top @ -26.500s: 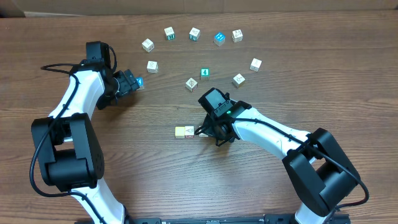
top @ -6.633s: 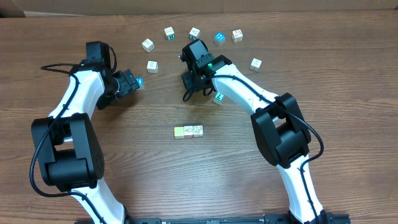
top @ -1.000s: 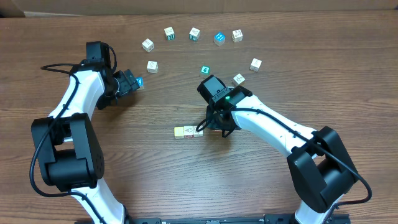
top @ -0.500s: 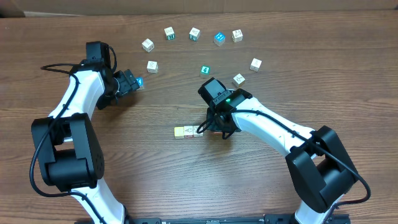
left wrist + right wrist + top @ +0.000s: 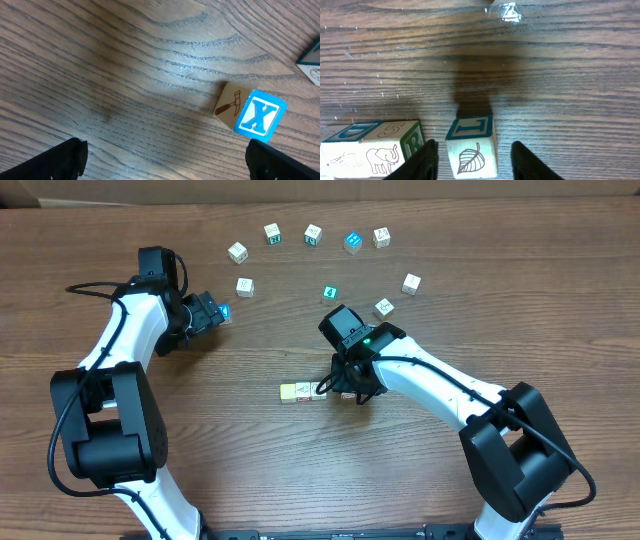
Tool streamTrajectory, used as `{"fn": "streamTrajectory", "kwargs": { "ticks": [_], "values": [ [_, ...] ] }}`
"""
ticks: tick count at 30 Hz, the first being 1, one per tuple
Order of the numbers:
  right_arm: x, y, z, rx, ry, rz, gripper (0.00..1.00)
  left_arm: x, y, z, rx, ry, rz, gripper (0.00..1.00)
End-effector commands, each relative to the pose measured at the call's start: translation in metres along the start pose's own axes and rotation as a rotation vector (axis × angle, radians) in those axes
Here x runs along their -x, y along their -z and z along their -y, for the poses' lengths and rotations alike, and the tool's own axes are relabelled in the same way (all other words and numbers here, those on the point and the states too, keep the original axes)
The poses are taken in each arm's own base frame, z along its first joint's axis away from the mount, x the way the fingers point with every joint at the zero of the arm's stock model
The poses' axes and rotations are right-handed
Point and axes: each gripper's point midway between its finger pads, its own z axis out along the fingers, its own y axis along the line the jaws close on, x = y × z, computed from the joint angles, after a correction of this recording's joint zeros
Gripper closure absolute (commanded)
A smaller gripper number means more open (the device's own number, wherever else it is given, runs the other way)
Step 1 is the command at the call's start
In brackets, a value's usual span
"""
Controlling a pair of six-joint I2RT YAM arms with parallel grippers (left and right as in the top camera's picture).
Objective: Form a horizontal line
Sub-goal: 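Lower the leaf block beside the row's right block and release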
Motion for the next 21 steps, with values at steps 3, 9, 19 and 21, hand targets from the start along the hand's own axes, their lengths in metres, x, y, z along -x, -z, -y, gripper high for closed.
{"fn": "streamTrajectory", "kwargs": {
  "ticks": [3, 9, 19, 21],
  "values": [
    [0.002, 0.004, -0.001, 0.0, 0.002, 0.027, 0.54, 0.004, -0.001, 0.004, 0.001, -0.007, 0.009, 0.0],
    [0.015, 0.005, 0.004, -0.02, -0.033, 0.078, 0.54, 0.004, -0.001, 0.004, 0.001, -0.007, 0.01, 0.01],
    [0.028, 0.005, 0.012, -0.029, -0.072, 0.111, 0.54, 0.004, -0.001, 0.004, 0.001, -0.007, 0.009, 0.0],
    [0.027, 0.005, 0.012, -0.03, -0.071, 0.11, 0.48, 0.004, -0.001, 0.004, 0.001, -0.007, 0.01, 0.0]
  ]
}}
